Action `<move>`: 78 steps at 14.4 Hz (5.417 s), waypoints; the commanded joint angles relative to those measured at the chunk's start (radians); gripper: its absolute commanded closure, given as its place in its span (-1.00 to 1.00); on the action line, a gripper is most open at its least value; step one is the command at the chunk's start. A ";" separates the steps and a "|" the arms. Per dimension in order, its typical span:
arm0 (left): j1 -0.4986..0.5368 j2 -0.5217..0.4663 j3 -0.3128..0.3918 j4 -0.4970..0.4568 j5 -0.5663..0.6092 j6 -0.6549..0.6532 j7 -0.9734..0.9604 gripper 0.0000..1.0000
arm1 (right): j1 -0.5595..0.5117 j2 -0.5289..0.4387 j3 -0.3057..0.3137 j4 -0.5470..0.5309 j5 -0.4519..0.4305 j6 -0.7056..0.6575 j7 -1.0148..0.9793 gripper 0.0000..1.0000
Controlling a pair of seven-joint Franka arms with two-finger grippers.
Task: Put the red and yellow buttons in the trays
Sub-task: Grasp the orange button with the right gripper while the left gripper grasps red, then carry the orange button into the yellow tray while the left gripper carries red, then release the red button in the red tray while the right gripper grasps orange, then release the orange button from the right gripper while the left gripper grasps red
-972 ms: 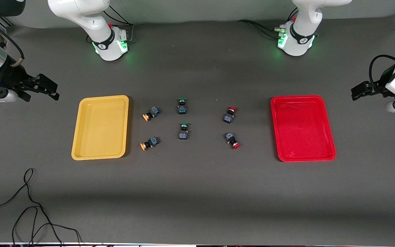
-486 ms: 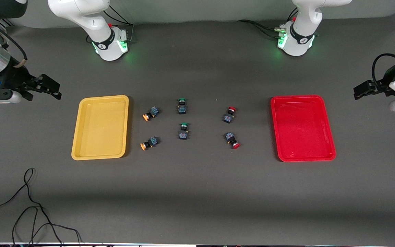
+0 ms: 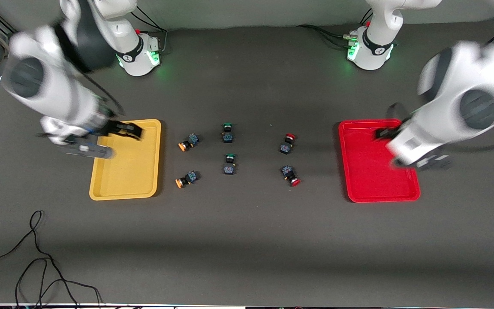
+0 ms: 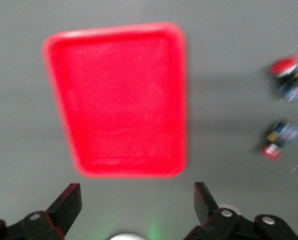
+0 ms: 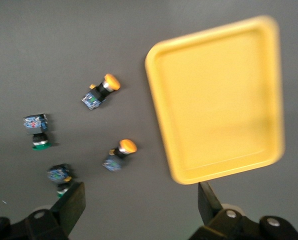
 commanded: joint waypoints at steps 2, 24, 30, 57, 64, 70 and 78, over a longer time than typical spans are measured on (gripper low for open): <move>-0.135 0.227 -0.035 0.146 0.001 0.117 -0.335 -1.00 | 0.042 0.054 0.015 -0.229 0.075 0.258 0.223 -1.00; -0.355 0.246 -0.063 -0.404 -0.015 0.866 -0.550 0.10 | 0.112 0.243 0.066 -0.393 0.186 0.626 0.487 0.82; -0.333 0.125 -0.051 -0.382 -0.013 0.738 -0.651 1.00 | 0.045 0.008 -0.018 -0.395 0.177 0.360 0.345 0.82; -0.014 0.011 0.078 -0.661 0.039 0.734 -0.182 -0.99 | 0.115 0.486 -0.051 -0.050 0.234 0.671 0.482 -1.00; -0.005 -0.307 0.078 -0.527 0.044 0.279 -0.077 -0.99 | 0.117 0.491 -0.051 -0.047 0.221 0.671 0.471 0.30; 0.151 -0.342 0.017 -0.154 0.030 -0.070 0.088 -1.00 | 0.112 0.376 -0.063 -0.022 0.200 0.533 0.471 0.84; -0.153 0.012 0.012 0.075 0.024 -0.061 -0.113 -0.99 | 0.092 0.253 -0.302 -0.265 0.056 0.619 0.055 0.84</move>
